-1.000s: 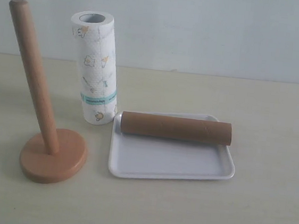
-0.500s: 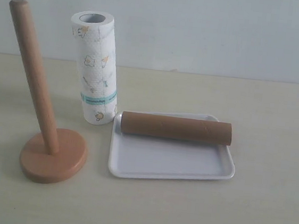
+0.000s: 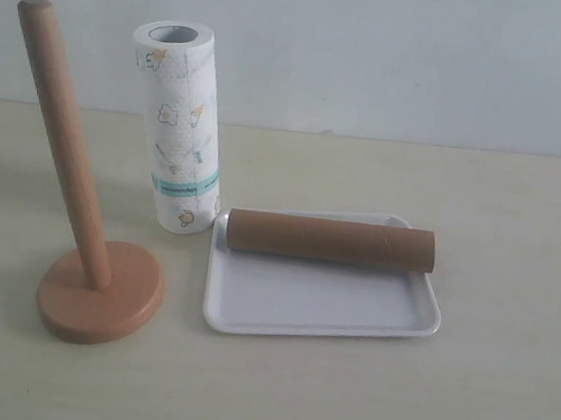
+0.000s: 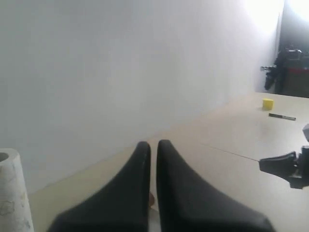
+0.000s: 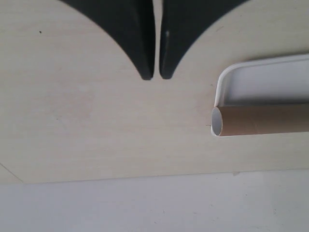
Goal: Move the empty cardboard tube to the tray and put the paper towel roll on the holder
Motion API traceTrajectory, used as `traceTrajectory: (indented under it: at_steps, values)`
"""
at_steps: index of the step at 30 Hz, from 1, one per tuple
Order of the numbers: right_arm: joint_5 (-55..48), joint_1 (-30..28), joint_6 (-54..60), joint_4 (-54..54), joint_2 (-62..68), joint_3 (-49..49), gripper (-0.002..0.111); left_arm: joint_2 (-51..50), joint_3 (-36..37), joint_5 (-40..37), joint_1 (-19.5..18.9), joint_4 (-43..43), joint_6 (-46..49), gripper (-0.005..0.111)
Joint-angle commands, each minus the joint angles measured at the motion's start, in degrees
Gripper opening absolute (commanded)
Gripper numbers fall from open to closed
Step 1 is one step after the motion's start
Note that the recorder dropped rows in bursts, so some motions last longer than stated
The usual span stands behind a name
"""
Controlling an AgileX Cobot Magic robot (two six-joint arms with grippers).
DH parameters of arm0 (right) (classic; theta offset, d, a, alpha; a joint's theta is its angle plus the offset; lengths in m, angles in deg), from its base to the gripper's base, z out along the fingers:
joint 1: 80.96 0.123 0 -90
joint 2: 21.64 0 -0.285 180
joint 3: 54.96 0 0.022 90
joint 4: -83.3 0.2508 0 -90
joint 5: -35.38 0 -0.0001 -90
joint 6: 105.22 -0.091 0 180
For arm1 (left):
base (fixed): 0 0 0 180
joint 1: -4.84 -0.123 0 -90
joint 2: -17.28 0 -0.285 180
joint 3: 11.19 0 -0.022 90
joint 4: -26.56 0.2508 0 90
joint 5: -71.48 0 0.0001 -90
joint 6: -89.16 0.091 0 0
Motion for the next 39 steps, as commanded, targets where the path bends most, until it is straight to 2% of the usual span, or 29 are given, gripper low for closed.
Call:
traceTrajectory:
  at_steps: [1, 8, 13, 22, 24, 30, 35, 39]
  values:
    - [0.4, -0.2, 0.0, 0.0, -0.2, 0.1, 0.004, 1.3, 3.6, 5.8, -6.8, 0.4, -6.0, 0.004]
    - [0.4, -0.2, 0.0, 0.0, -0.2, 0.1, 0.004, 3.0, 6.5, 7.0, -19.0, 0.2, -13.2, 0.004]
    - [0.4, -0.2, 0.0, 0.0, -0.2, 0.1, 0.004, 6.1, 9.6, 7.0, -26.3, 0.2, -16.8, 0.004]
    - [0.4, -0.2, 0.0, 0.0, -0.2, 0.1, 0.004, 11.9, 14.6, 6.8, -38.7, 0.2, -52.5, 0.004]
    - [0.4, -0.2, 0.0, 0.0, -0.2, 0.1, 0.004, 12.0, 15.5, 6.8, -39.8, 0.2, -55.6, 0.004]
    - [0.4, -0.2, 0.0, 0.0, -0.2, 0.1, 0.004, 12.0, 16.6, 6.8, -40.3, 1.0, -54.7, 0.004]
    - [0.4, -0.2, 0.0, 0.0, -0.2, 0.1, 0.004, 12.9, 18.2, 6.7, -40.5, 1.5, -46.9, 0.004]
    - [0.4, -0.2, 0.0, 0.0, -0.2, 0.1, 0.004, 15.1, 21.0, 7.1, -41.5, 1.7, -36.6, 0.004]
